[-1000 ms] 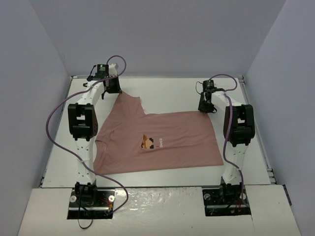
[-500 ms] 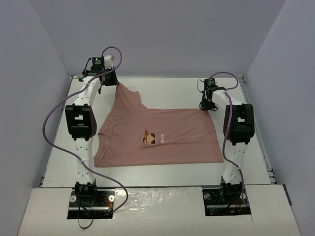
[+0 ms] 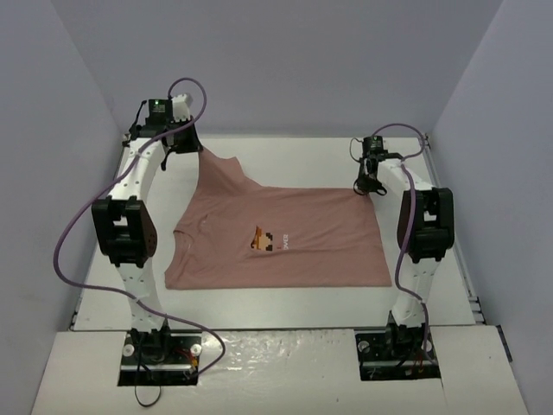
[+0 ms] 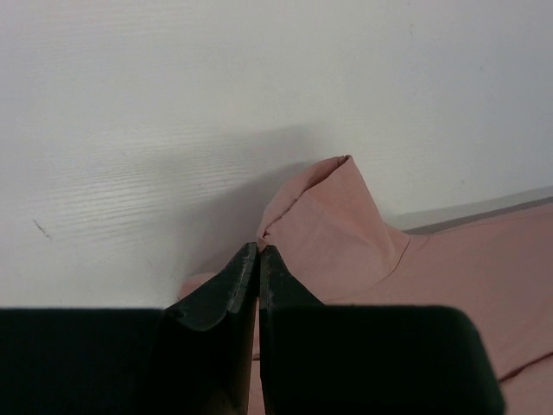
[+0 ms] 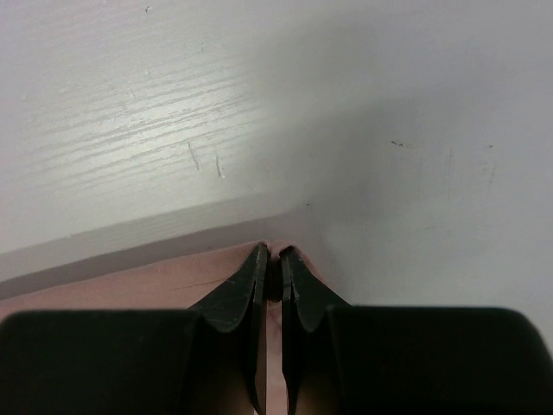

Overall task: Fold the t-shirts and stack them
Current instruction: Grap the side of the flattened tshirt furthest away from the robot with both arms, then fold the other side of the tshirt into a rectangle

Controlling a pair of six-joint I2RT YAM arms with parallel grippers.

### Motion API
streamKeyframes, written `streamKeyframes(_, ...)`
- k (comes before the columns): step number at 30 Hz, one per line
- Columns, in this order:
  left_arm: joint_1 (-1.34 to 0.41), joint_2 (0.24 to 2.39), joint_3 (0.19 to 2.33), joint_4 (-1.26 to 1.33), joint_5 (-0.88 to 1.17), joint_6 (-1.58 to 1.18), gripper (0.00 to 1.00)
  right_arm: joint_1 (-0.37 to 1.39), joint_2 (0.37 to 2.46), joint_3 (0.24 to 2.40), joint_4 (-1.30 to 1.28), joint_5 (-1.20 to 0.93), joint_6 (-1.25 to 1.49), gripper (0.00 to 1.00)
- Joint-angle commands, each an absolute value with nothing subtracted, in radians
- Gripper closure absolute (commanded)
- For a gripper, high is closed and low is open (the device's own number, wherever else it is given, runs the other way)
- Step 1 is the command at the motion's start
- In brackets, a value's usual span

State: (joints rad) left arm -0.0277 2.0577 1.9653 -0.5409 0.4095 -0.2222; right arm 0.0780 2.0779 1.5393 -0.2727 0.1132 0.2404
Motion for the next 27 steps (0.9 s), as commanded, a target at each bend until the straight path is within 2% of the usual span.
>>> streamKeyframes(1, -0.023, 1.922, 1.928, -0.487, 0.400, -0.231, 1.00, 0.079, 1.950, 1.513, -0.273, 0.147, 0.254, 1.00)
streamKeyframes(16, -0.041, 1.650, 1.525, -0.468, 0.280, -0.303, 1.00, 0.143, 1.817, 1.323, -0.272, 0.228, 0.350, 1.00)
streamKeyframes(27, -0.086, 1.426, 1.315, -0.468, 0.204, -0.347, 1.00, 0.158, 1.765, 1.231, -0.268, 0.319, 0.347, 1.00)
